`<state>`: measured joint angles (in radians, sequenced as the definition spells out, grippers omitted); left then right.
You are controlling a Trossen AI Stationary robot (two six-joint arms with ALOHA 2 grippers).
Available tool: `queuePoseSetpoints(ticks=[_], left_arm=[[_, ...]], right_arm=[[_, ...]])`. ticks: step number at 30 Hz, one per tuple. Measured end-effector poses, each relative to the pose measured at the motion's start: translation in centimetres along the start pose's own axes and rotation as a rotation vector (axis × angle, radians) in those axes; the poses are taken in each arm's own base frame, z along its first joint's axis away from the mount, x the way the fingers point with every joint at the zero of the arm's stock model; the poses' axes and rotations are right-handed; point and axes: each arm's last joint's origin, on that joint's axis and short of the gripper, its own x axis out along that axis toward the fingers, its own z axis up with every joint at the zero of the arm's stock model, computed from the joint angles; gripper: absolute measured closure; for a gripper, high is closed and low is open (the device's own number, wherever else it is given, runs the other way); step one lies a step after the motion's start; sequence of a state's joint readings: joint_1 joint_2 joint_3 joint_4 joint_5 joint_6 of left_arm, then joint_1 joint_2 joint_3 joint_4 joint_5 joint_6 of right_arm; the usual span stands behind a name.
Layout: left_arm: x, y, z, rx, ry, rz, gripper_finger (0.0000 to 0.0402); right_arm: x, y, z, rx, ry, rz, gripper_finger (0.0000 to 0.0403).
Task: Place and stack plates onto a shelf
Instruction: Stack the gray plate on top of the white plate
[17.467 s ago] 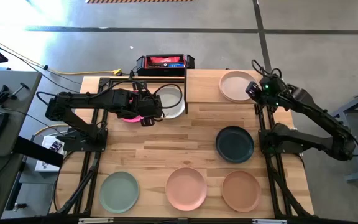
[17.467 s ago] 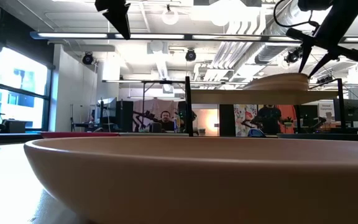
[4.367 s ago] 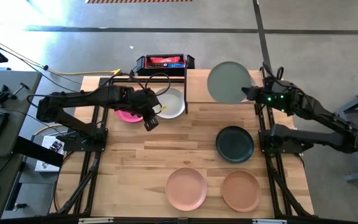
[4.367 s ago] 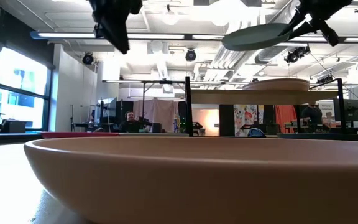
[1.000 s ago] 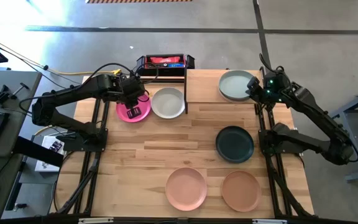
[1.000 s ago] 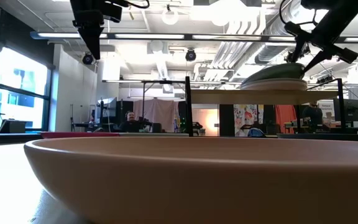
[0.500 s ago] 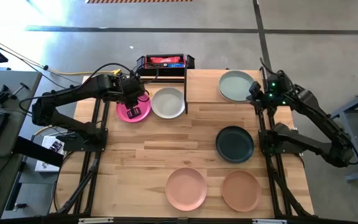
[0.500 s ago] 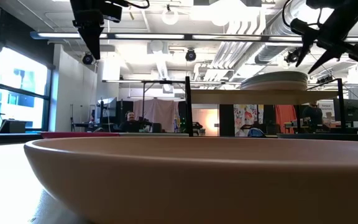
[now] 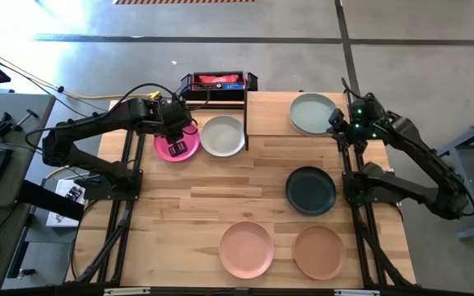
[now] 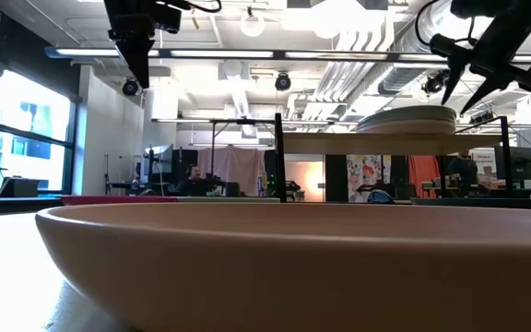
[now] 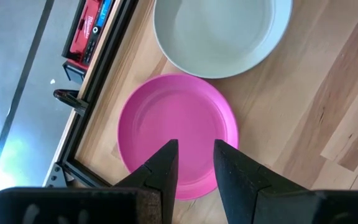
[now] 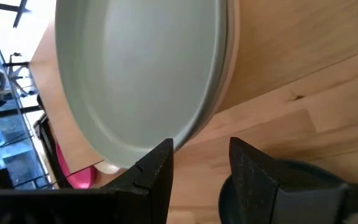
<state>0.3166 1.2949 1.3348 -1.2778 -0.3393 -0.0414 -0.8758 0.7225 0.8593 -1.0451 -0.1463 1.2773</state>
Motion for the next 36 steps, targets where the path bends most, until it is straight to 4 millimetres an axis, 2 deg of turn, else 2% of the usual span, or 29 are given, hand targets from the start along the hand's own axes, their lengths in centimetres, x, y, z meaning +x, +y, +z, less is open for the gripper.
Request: queuePoseSetpoints(ticks=[10, 19, 26, 31, 36], left_arm=[[0.0, 0.0, 0.0, -0.007, -0.001, 0.0, 0.0312], [0.0, 0.0, 0.1, -0.009, -0.005, 0.0, 0.0312], [0.0, 0.0, 0.0, -0.008, -0.005, 0.0, 0.0312], [0.0, 0.0, 0.0, -0.008, -0.004, 0.0, 0.0312], [0.0, 0.0, 0.1, -0.009, -0.004, 0.0, 0.0312]], right_arm=[[0.5, 0.2, -0.2, -0.025, 0.002, -0.044, 0.0268], [0.4, 0.5, -0.3, -0.037, 0.006, 0.0, 0.0268], [0.8, 2.0, -1.4, -0.118, 0.09, 0.12, 0.0268], [2.2, 3.2, -3.0, -0.193, 0.171, 0.115, 0.0268], [4.0, 5.3, -4.2, -0.25, 0.108, 0.172, 0.0268]])
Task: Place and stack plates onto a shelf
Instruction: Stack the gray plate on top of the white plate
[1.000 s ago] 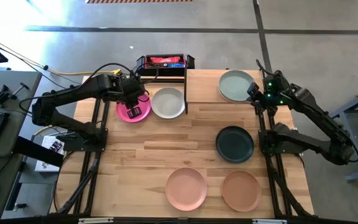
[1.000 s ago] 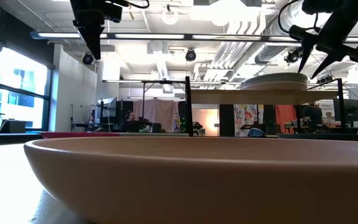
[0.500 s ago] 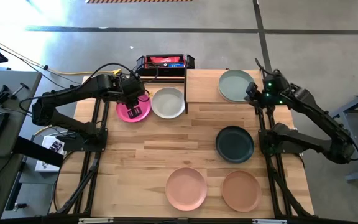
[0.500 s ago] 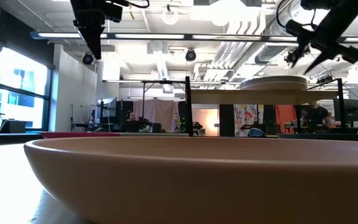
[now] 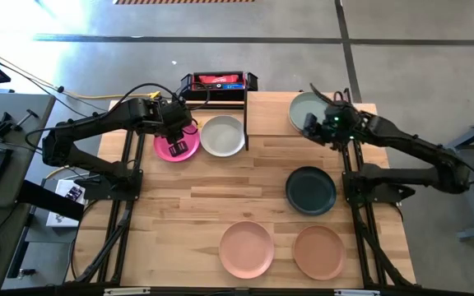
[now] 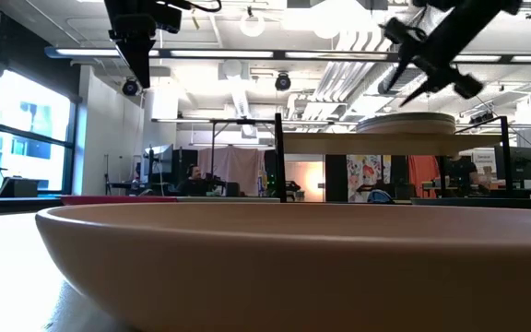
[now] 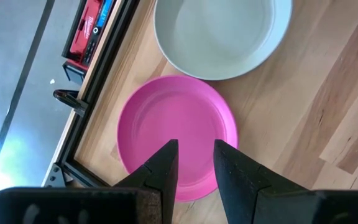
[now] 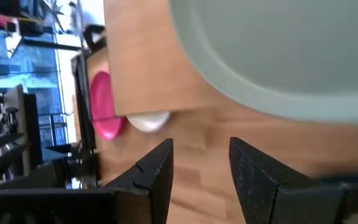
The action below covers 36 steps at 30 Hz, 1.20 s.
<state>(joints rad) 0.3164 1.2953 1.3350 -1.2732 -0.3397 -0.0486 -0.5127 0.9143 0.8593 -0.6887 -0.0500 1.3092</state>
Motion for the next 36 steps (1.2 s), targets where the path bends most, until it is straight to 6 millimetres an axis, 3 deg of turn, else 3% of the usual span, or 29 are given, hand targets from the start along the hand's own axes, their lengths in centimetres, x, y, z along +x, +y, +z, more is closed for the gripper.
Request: queuePoseSetpoints(ticks=[7, 11, 36], left_arm=[[0.0, 0.0, 0.2, -0.007, -0.02, -0.001, 0.0312], [0.0, 0.0, 0.2, -0.008, -0.021, -0.001, 0.0312], [0.0, 0.0, 0.4, -0.015, -0.04, -0.002, 0.0312]], right_arm=[[3.3, 1.2, -0.5, -0.068, -0.047, -0.026, 0.0268], [4.2, 1.2, -0.6, -0.078, -0.048, -0.054, 0.0268], [3.8, 0.2, 1.1, -0.057, -0.181, -0.15, 0.0268]])
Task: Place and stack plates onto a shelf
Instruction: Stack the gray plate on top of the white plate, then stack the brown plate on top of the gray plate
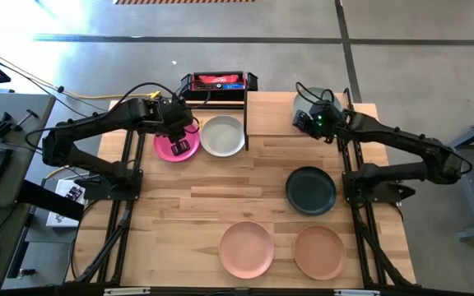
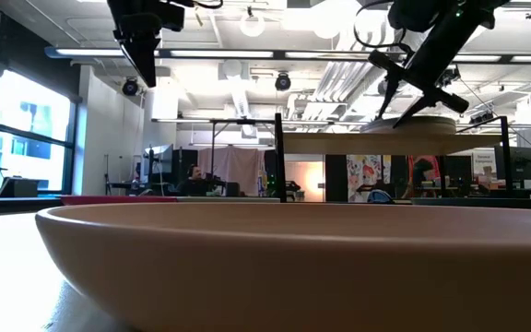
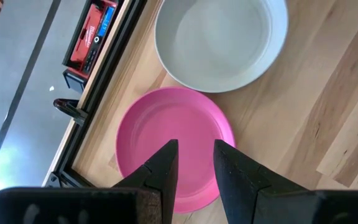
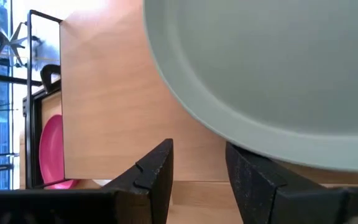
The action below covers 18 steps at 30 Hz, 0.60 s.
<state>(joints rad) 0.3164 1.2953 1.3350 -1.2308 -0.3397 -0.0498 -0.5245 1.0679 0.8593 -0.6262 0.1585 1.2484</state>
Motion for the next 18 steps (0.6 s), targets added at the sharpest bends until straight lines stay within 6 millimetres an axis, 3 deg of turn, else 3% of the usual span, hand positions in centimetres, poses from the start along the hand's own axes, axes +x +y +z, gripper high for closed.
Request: queuePoseSetpoints(ticks=[12, 18], left_arm=[[0.0, 0.0, 0.0, 0.001, 0.0, 0.0, 0.0312], [0.0, -0.1, 0.0, 0.0, 0.004, -0.041, 0.0312]], right_arm=[[-1.9, -0.7, 0.3, 0.01, -0.007, 0.024, 0.0268], [-2.4, 0.1, -1.0, -0.047, 0.142, 0.131, 0.0268]])
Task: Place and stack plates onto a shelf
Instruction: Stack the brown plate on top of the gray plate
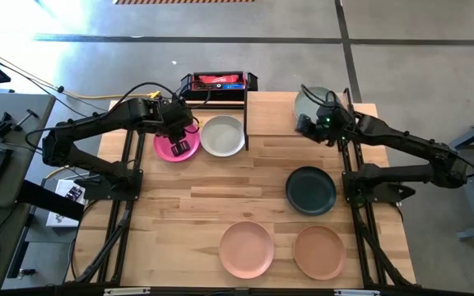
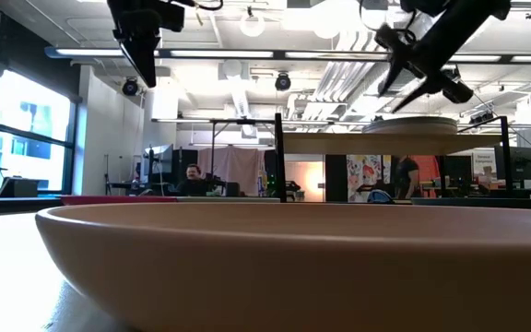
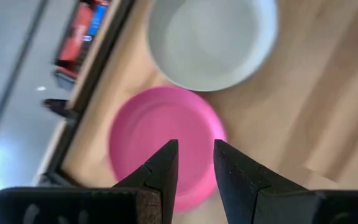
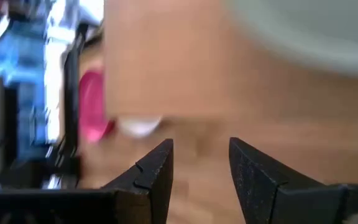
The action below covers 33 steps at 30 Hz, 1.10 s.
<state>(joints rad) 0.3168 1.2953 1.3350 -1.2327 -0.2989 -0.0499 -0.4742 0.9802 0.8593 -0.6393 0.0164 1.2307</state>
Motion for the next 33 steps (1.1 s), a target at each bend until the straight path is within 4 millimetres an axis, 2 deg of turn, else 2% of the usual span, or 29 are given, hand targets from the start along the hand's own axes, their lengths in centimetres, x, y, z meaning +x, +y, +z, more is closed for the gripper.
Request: queuePoseSetpoints(ticks=[6, 20, 27, 33], left_arm=[[-0.1, -0.6, 0.0, -0.022, 0.01, -0.168, 0.0312], [-0.7, -2.5, -0.2, -0.022, 0.006, -0.224, 0.0312], [-1.0, -3.5, -0.3, -0.097, 0.013, -0.24, 0.0312], [-1.2, -4.0, -0.4, -0.247, 0.031, -0.25, 0.0312]], right_arm=[[-0.2, 1.2, -2.6, -0.089, 0.213, 0.11, 0.0268], [-2.3, 1.9, -10.3, -0.423, 0.521, 0.216, 0.0268], [-3.1, 1.7, -12.0, -0.584, 0.586, 0.265, 0.0268], [-3.8, 1.5, -13.2, -0.763, 0.62, 0.329, 0.0268]])
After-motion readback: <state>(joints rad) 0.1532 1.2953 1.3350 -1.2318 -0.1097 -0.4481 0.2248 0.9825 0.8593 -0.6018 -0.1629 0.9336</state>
